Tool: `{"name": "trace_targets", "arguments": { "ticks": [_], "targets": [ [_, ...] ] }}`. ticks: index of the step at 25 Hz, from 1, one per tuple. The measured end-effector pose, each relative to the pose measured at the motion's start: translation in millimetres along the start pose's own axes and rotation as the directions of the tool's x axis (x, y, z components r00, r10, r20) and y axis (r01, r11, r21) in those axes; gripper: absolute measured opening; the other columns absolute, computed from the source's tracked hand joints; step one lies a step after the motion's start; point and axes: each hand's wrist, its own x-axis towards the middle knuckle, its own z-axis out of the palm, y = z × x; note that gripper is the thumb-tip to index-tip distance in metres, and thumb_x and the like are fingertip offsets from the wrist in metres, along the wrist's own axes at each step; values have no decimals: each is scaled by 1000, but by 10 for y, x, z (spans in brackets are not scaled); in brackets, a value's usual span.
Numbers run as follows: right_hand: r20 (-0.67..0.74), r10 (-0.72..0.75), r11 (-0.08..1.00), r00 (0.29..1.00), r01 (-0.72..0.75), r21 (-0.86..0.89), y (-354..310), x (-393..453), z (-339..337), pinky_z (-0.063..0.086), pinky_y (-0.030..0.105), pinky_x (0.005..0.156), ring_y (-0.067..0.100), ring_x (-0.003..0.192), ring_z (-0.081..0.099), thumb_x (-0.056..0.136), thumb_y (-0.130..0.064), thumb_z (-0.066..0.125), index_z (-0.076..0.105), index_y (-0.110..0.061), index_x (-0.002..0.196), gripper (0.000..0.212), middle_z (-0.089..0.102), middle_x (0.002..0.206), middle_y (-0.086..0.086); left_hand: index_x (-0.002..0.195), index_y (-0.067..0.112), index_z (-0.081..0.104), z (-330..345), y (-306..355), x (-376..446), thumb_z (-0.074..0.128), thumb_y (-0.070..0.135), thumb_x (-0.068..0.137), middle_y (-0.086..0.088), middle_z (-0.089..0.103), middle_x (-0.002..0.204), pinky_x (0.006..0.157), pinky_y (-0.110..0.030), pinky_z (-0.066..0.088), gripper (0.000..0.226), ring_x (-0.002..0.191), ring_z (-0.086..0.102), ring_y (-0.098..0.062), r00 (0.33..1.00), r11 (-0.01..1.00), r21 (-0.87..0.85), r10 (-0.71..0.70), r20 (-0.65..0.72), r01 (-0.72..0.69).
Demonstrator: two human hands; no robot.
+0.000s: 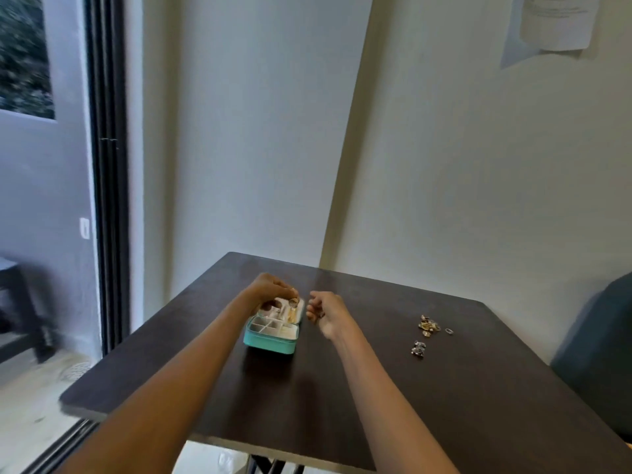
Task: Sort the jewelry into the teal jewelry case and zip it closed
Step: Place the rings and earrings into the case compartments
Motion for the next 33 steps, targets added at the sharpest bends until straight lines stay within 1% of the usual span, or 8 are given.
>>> {"name": "trace_targets", "arguments": {
  "ticks": [6, 9, 12, 15, 20, 25, 27, 33],
  "targets": [
    [80, 5, 975, 997, 13, -223, 377, -31, 272, 35, 19, 38, 10, 41, 38, 85, 12, 27, 47, -10, 73, 32, 41, 52, 0, 102, 1, 66, -177, -275, -116, 72, 16, 79, -7, 59, 79, 42, -21, 34, 28, 51, 46, -11, 984, 934, 319, -176, 22, 160],
    [83, 20, 952, 996, 7, -305, 472, -28, 222, 46, 23, 45, 15, 48, 49, 83, 14, 36, 48, -7, 93, 26, 51, 68, 8, 92, 5, 57, -164, -276, -74, 74, 16, 78, -6, 62, 85, 44, -22, 38, 24, 53, 51, -10, 975, 865, 470, -220, 36, 178],
    [116, 28, 908, 993, 23, -418, 541, -47, 199, 54, 27, 54, 17, 53, 59, 80, 12, 50, 55, -9, 81, 21, 61, 80, 13, 84, 12, 46, -112, -292, -32, 74, 18, 77, -1, 56, 75, 46, -20, 41, 29, 54, 49, -8, 971, 802, 566, -237, 10, 190],
    [95, -2, 885, 995, 46, -463, 594, -47, 208, 53, 23, 52, 14, 58, 63, 82, 4, 62, 62, -9, 78, 14, 67, 91, 13, 82, 14, 46, -114, -330, -21, 72, 17, 78, 1, 55, 73, 52, -18, 44, 27, 59, 51, -8, 969, 799, 575, -243, 39, 177],
    [63, -50, 883, 997, 74, -464, 628, -59, 218, 51, 19, 48, 10, 52, 61, 82, -3, 65, 64, -11, 75, 11, 68, 81, 9, 84, 12, 51, -146, -396, -25, 65, 22, 86, 0, 62, 73, 56, -20, 48, 17, 66, 60, -10, 966, 830, 530, -248, 70, 175],
    [84, -88, 853, 993, 119, -508, 631, -81, 245, 49, 19, 49, 8, 53, 59, 83, -4, 60, 65, -14, 73, 14, 65, 75, 3, 92, 6, 54, -170, -283, -160, 44, 26, 98, -4, 63, 66, 36, -14, 41, 23, 36, 55, -8, 948, 803, 554, -310, 72, 221],
    [103, -92, 841, 990, 132, -525, 637, -96, 246, 47, 17, 48, 8, 57, 60, 82, -2, 58, 64, -15, 83, 14, 66, 82, 5, 102, 6, 56, -142, -275, -198, 42, 29, 98, -4, 63, 68, 34, -11, 36, 27, 33, 51, -8, 922, 782, 573, -371, 114, 244],
    [115, -101, 881, 988, 143, -452, 677, -78, 206, 49, 21, 51, 13, 65, 64, 77, -4, 70, 55, -14, 95, 25, 68, 101, 14, 86, 8, 53, -133, -320, -194, 46, 24, 96, -1, 64, 57, 38, -15, 35, 21, 44, 48, -10, 926, 800, 550, -359, 116, 241]
  ]
}}
